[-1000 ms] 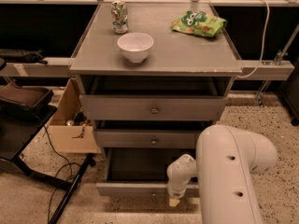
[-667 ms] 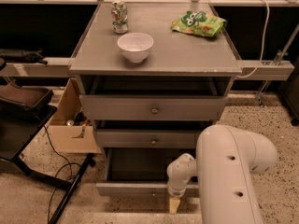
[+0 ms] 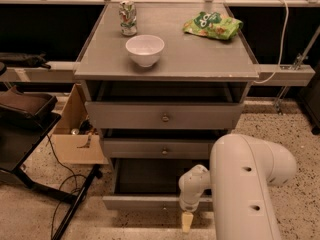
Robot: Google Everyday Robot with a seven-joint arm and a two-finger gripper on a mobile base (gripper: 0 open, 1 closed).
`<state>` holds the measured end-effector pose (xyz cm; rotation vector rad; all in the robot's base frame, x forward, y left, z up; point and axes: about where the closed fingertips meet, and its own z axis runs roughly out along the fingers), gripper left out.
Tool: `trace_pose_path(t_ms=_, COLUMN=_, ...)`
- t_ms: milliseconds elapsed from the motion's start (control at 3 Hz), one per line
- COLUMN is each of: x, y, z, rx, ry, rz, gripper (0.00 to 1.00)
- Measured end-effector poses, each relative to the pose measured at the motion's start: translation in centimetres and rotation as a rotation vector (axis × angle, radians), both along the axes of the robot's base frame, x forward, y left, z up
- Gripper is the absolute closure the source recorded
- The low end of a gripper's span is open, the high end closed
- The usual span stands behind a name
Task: Open bottom drawer
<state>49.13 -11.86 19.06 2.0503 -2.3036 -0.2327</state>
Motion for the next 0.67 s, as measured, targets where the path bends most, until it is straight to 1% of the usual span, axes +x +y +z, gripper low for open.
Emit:
trace_pose_path(t_ms=333, x=1.2, y=0.5, z=0.3, rx=0.002, ry=-0.039, rz=0.043, gripper=0.0)
trace_pose_path(t_ms=667, x=3.4, y=-0.8, z=3.4, rx=-0.02, ry=-0.121, rz=0.071, gripper=0.0)
